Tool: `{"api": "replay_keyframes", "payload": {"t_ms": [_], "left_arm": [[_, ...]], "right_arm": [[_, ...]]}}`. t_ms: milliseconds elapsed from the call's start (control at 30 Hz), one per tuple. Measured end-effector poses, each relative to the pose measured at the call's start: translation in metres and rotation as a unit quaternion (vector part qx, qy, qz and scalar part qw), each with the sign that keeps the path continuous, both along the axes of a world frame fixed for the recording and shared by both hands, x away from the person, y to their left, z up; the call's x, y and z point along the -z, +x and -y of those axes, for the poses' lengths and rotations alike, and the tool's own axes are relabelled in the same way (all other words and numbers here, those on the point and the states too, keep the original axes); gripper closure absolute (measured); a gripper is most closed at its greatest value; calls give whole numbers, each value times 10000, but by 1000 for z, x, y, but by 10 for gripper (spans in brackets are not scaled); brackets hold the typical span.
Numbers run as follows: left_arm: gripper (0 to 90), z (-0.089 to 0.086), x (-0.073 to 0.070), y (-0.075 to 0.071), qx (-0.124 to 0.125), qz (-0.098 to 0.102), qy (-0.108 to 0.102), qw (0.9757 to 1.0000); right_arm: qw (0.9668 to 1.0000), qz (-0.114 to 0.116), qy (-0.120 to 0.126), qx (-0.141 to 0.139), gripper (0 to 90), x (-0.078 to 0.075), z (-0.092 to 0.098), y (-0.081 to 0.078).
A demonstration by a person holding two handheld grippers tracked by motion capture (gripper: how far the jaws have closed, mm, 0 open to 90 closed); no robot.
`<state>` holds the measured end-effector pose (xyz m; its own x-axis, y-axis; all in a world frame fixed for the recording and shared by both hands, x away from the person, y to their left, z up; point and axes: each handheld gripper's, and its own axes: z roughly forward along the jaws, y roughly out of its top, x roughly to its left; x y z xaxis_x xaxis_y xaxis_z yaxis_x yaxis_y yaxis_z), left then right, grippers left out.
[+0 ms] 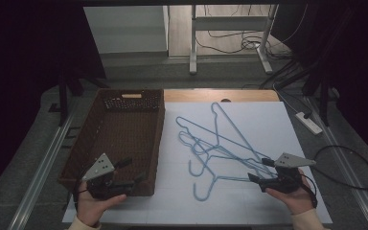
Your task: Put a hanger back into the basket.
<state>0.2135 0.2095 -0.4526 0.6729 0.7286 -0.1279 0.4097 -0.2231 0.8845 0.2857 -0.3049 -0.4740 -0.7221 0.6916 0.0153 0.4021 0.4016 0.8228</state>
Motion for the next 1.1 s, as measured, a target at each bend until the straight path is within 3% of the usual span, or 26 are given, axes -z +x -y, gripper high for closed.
{"api": "replay_keyframes", "payload": {"t_ms": [567,733,1033,1067,1100], "left_arm": [[284,1,0,0,20,-4,36,10000],[284,1,0,0,17,-12,33,10000],[285,2,0,0,35,-36,49,10000],[285,2,1,0,31,-37,52,10000],[286,2,1,0,27,-40,50,10000]], "right_arm": [[9996,-92,-247,-104,201,1,-5,2],[9985,-91,-503,-218,204,-2,-11,6],[9923,-239,-1020,-661,215,-13,-33,17],[9911,-294,-1073,-731,215,-13,-37,19],[9878,-378,-1254,-841,216,-12,-46,24]]}}
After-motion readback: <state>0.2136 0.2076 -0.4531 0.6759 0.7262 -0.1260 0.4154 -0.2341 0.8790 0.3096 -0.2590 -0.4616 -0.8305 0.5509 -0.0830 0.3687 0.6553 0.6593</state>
